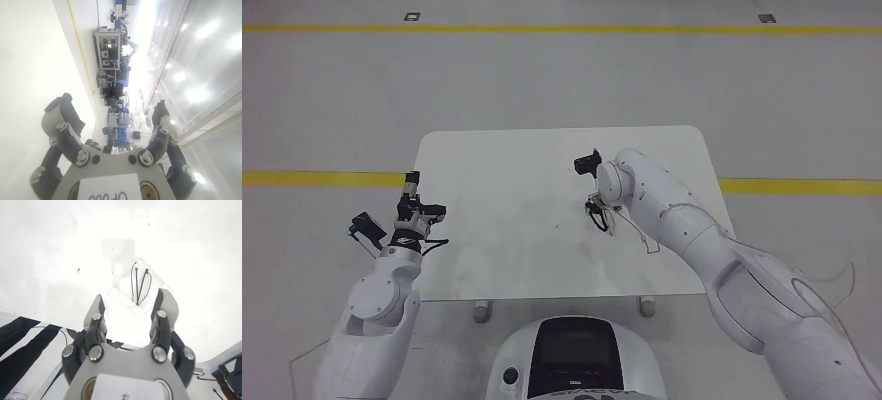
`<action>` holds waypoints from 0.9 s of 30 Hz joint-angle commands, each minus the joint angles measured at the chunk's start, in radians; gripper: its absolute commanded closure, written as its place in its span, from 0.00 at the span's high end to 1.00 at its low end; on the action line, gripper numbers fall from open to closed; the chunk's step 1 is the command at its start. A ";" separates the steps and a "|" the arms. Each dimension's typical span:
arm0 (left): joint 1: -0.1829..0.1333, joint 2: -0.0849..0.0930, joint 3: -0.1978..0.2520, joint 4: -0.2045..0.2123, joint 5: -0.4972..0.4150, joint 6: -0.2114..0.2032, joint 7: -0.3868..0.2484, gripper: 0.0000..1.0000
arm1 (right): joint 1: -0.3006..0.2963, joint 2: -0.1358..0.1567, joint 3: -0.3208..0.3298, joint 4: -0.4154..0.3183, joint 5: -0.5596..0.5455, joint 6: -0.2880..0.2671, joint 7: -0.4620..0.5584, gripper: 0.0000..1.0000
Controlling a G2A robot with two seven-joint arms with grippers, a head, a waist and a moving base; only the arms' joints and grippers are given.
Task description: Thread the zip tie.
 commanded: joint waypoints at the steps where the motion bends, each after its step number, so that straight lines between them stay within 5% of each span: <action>1: 0.000 0.000 0.000 0.000 0.000 0.000 0.000 1.00 | -0.007 -0.001 0.003 0.007 -0.003 -0.004 -0.008 0.20; 27: 0.000 0.000 0.000 0.000 0.000 0.000 0.000 1.00 | -0.008 -0.098 -0.020 0.229 -0.010 -0.109 -0.077 0.20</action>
